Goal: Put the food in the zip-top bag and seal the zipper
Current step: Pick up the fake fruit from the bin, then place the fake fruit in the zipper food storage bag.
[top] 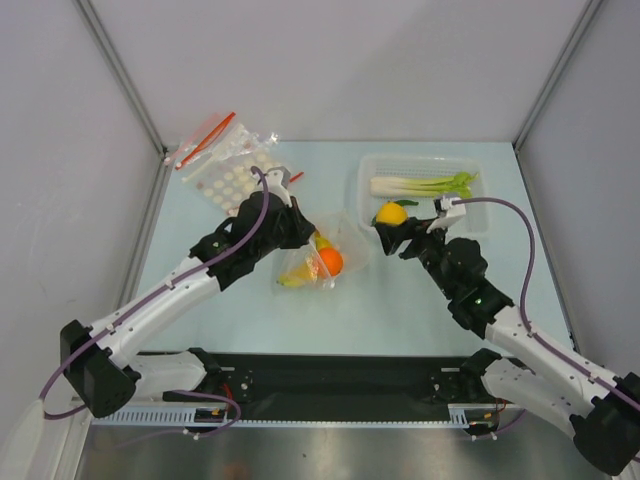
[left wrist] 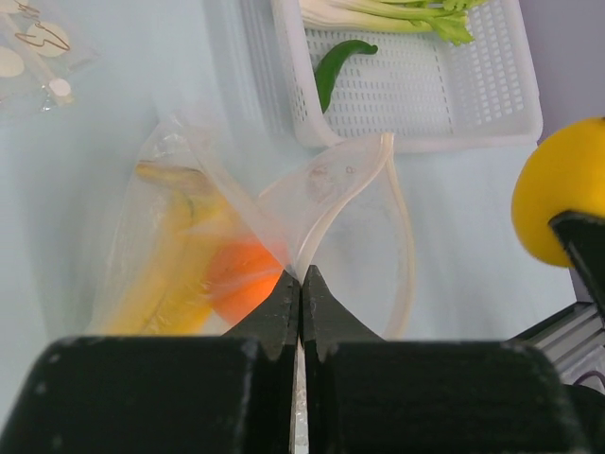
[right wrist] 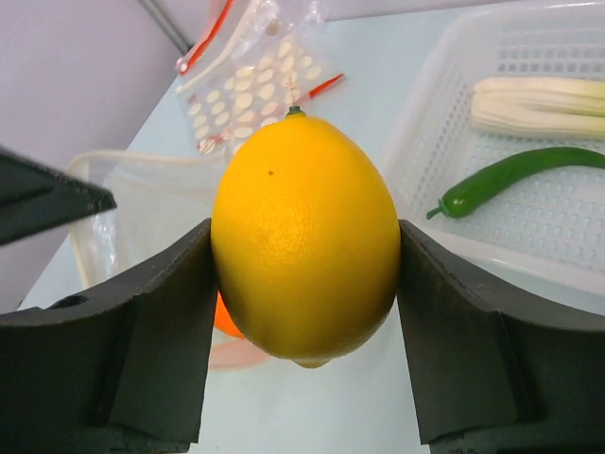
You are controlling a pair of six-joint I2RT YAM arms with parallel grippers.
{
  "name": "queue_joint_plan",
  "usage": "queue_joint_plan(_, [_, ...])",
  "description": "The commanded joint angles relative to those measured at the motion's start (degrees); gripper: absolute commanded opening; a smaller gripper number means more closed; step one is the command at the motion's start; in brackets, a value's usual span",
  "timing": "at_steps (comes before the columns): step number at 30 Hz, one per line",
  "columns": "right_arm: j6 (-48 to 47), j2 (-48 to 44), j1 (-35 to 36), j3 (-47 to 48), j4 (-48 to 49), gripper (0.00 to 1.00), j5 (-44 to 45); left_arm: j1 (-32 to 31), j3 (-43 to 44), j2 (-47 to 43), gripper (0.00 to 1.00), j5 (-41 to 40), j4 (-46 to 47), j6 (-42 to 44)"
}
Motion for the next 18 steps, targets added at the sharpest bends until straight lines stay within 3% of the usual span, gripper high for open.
queue_joint_plan(1, [-3.5,-1.0,0.3,-3.3,13.6,0.42,-10.3,0.4,1.1,0.4,0.00,-0.8,1.7,0.8])
queue_joint_plan(8, [-5.9,4.5,3.3,-1.0,14.9,0.36,-17.1,0.4,0.5,1.3,0.00,2.4,4.2,1.8])
queue_joint_plan(18, [-9.9,7.6,7.5,1.4,12.6,0.36,-14.2,0.4,-0.2,0.0,0.00,7.9,6.8,2.7])
